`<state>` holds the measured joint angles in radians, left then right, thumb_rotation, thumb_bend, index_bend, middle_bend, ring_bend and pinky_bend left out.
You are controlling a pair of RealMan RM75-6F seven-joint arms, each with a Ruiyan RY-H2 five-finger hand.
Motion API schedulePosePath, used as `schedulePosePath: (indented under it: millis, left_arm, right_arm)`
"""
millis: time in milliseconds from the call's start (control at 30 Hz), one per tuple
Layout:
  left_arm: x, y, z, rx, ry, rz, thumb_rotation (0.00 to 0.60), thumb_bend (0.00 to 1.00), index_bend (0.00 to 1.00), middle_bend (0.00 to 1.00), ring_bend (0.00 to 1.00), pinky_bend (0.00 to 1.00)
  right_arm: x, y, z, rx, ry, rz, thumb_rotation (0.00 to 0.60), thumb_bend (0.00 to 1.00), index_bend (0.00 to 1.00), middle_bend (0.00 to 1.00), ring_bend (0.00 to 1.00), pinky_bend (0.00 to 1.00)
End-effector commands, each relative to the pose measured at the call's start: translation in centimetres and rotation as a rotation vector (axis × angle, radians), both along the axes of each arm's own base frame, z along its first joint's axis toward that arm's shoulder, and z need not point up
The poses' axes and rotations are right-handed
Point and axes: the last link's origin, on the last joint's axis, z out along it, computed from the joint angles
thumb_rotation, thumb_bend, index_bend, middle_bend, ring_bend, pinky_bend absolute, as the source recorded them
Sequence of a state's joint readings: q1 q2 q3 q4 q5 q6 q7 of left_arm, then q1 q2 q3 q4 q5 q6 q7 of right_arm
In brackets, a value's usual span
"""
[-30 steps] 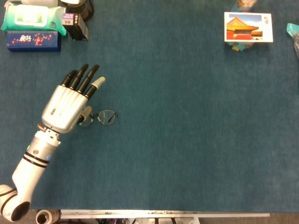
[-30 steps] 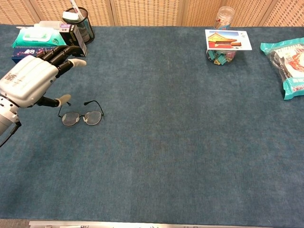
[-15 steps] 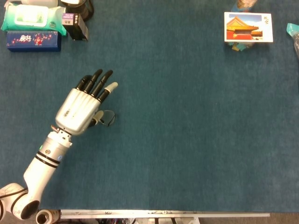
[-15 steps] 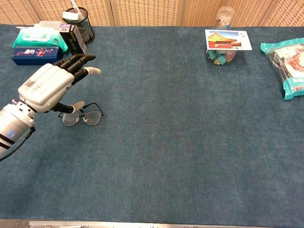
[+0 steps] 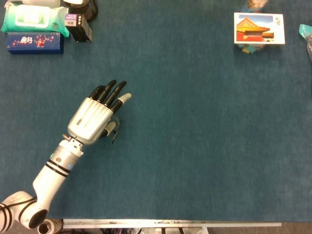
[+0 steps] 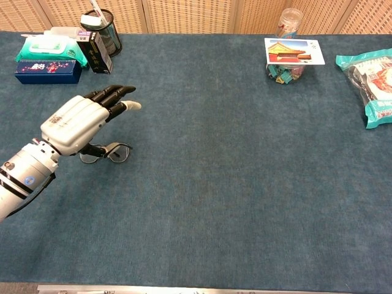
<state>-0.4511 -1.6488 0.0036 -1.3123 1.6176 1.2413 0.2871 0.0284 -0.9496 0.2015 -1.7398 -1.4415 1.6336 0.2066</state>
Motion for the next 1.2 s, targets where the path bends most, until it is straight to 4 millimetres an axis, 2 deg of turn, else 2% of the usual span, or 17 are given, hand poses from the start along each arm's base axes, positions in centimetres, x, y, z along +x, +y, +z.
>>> schedulePosePath:
  millis: [33,333,867,1000,1200]
  left_arm:
    - [0.2,0.3,-0.5,-0.008,-0.007,0.002,0.600,0.27,0.16,0.05,0.04,0.18]
    - [0.8,1.3,-2.0,-0.021,-0.007,0.006,0.600,0.27,0.16,0.05,0.04,0.18]
    - [0.1,1.2,-3.1,-0.041,0.004,0.031,0.600,0.27,0.16,0.05,0.04,0.18]
    - [0.1,1.2,-2.0,0.001,-0.009,0.027,0.600,0.27,0.16,0.05,0.04,0.18]
    - [-1.1,1.2,2.0,0.109,-0.014,0.064,0.600,0.27,0.16,0.05,0.04,0.18]
  right_arm:
    - [0.0,0.0,0.0,0.000,0.000,0.000,0.600,0.05,0.16,0.21,0.16,0.27]
    - [0.0,0.1,0.3,-0.007,-0.006,0.003,0.600,0.05,0.16,0.21,0.16,0.27]
    - [-0.1,0.3,0.7,-0.016,-0.016,0.004,0.600,0.05,0.16,0.21,0.16,0.27]
    - [-0.1,0.3,0.7,-0.016,-0.018,0.004,0.600,0.05,0.16,0.21,0.16,0.27]
    - [0.0,0.5,0.8,-0.017,-0.022,0.012,0.600,0.05,0.16,0.21,0.16,0.27]
